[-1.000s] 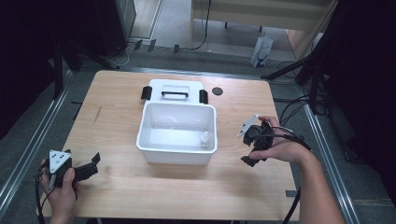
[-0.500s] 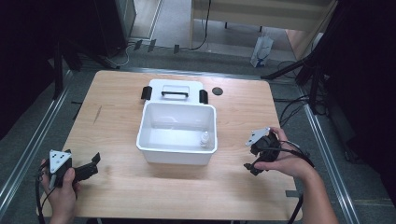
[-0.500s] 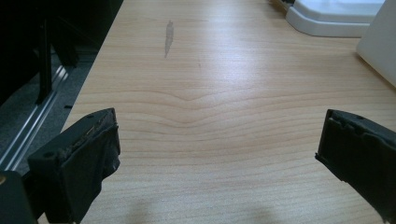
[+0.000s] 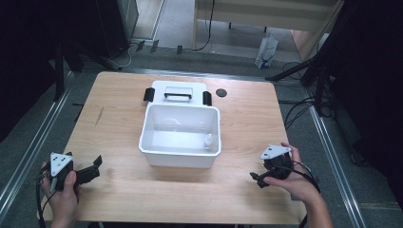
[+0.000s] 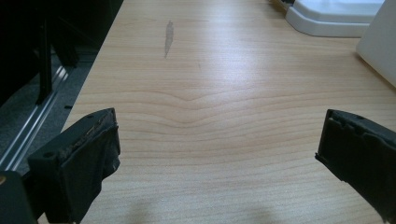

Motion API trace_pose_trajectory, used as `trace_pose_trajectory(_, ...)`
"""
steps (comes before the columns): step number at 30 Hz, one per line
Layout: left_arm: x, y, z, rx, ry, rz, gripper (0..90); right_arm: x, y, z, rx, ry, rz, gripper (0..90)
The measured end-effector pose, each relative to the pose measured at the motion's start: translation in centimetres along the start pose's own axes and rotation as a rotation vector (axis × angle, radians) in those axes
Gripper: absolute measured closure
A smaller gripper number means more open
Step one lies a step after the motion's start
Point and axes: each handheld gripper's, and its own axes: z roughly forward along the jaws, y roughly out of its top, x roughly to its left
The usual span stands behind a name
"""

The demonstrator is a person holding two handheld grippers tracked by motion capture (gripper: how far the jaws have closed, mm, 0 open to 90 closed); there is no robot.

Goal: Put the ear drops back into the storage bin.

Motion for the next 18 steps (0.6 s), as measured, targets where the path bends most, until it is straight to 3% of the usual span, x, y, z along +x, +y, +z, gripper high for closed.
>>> trace_pose_trajectory(2,0.0,0.0,0.0,0.000,0.000,0.000,0.0,0.1,-0.4,-0.1,-0.023,-0.008,0.014,0.0)
trace_pose_trajectory(3,0.0,0.0,0.0,0.000,0.001,0.001,0.0,0.4,-1.2,-0.3,-0.075,-0.029,0.052,0.0)
trace_pose_trajectory(7,0.0,0.0,0.0,0.000,0.001,0.002,0.0,0.9,-2.8,-0.6,-0.160,-0.071,0.138,0.0)
trace_pose_trajectory(8,0.0,0.0,0.0,0.000,0.001,0.002,0.0,0.9,-2.8,-0.6,-0.160,-0.071,0.138,0.0)
trace_pose_trajectory(9,0.0,0.0,0.0,0.001,0.001,0.003,0.0,1.1,-3.6,-0.7,-0.204,-0.080,0.190,0.0)
trace_pose_trajectory(12,-0.1,0.0,0.0,0.001,0.002,0.006,0.0,1.4,-4.9,-0.9,-0.267,-0.088,0.258,0.0)
trace_pose_trajectory(18,-0.1,0.0,0.0,0.002,0.006,0.007,0.0,2.4,-7.0,-1.1,-0.328,-0.116,0.338,0.0)
